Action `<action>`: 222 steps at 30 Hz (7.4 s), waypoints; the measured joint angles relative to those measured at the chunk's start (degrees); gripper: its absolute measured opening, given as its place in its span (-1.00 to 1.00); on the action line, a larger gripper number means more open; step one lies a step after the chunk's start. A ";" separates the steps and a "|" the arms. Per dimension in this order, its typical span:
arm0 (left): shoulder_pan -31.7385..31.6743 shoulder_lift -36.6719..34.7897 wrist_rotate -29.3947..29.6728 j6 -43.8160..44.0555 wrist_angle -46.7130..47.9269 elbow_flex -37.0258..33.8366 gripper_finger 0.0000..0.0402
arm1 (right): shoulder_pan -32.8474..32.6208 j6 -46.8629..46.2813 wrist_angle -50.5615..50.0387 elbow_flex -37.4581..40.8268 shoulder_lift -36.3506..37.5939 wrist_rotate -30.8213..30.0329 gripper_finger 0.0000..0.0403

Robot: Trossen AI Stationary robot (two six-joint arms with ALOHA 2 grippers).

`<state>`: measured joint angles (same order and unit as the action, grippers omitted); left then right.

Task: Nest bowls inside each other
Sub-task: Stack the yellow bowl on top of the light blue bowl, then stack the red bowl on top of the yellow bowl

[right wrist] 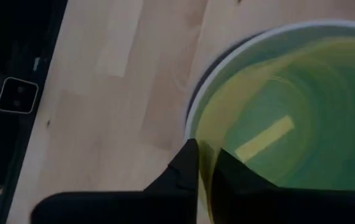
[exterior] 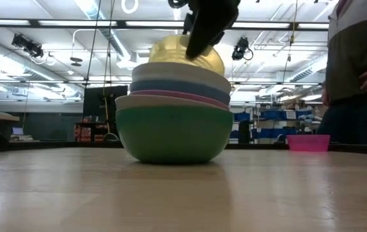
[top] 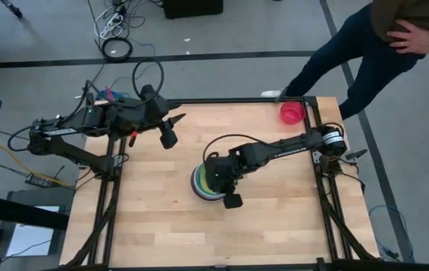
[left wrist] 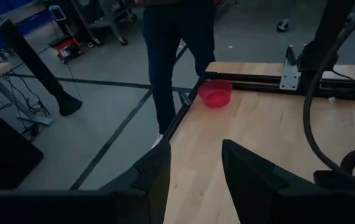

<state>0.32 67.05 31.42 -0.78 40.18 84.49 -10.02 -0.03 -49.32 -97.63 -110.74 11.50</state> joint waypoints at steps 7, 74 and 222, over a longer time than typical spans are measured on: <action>0.07 0.00 -0.15 0.20 0.58 0.00 -0.24 | 0.00 -1.90 -1.63 -0.07 -0.11 -0.15 -0.51; 3.23 -4.88 -0.59 2.75 5.29 0.02 -0.24 | 34.52 -0.70 11.36 25.63 24.47 -10.25 -0.14; 3.48 -5.99 -1.55 2.09 6.03 -0.02 -0.24 | 70.66 -5.34 4.99 41.76 19.72 -10.71 -0.15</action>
<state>3.79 61.06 29.87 1.31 46.22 84.47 60.64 -5.37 -44.33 -55.88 -91.01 0.78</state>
